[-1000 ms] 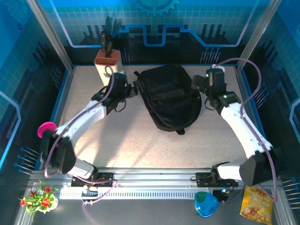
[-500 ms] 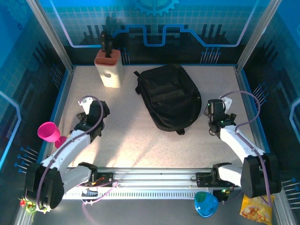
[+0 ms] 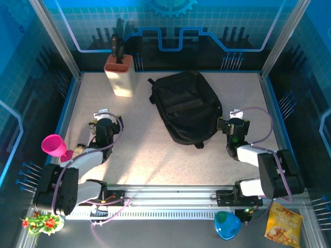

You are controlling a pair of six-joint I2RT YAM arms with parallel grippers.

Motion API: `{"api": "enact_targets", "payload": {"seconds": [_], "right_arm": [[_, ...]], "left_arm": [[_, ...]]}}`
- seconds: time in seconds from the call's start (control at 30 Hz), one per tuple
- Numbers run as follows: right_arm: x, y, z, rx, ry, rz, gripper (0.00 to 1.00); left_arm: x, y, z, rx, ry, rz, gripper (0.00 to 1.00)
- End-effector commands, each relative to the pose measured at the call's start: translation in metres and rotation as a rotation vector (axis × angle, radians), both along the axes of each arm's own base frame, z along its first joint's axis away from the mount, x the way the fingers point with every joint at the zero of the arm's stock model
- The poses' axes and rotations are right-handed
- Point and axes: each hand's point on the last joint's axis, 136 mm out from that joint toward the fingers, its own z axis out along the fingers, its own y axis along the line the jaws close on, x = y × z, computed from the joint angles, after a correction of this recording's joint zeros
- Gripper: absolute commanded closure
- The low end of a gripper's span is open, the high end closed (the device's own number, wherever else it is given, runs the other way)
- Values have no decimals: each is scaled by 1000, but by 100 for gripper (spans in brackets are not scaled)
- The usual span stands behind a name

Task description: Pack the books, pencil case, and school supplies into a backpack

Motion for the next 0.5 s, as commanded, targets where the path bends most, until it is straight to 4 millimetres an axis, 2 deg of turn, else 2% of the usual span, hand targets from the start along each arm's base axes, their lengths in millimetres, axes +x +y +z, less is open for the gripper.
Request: {"api": "enact_targets", "payload": {"seconds": [0.0,0.3,0.43,0.47], "right_arm": [[15,13,23,-12,-152,106,0],[21,27,9,-15,-119,182,0],[24,24,6,-13,-97,163,0],[27,22,7,-20,-100,152,0]], "left_arm": [[20,-20,22,-5,-133,-142,1],[41,-22,-4,-1,-88,-165,1],[42,-15,-9,-20,-80,-137,1],[41,-13,-16,-45,-73,-140,1]]}}
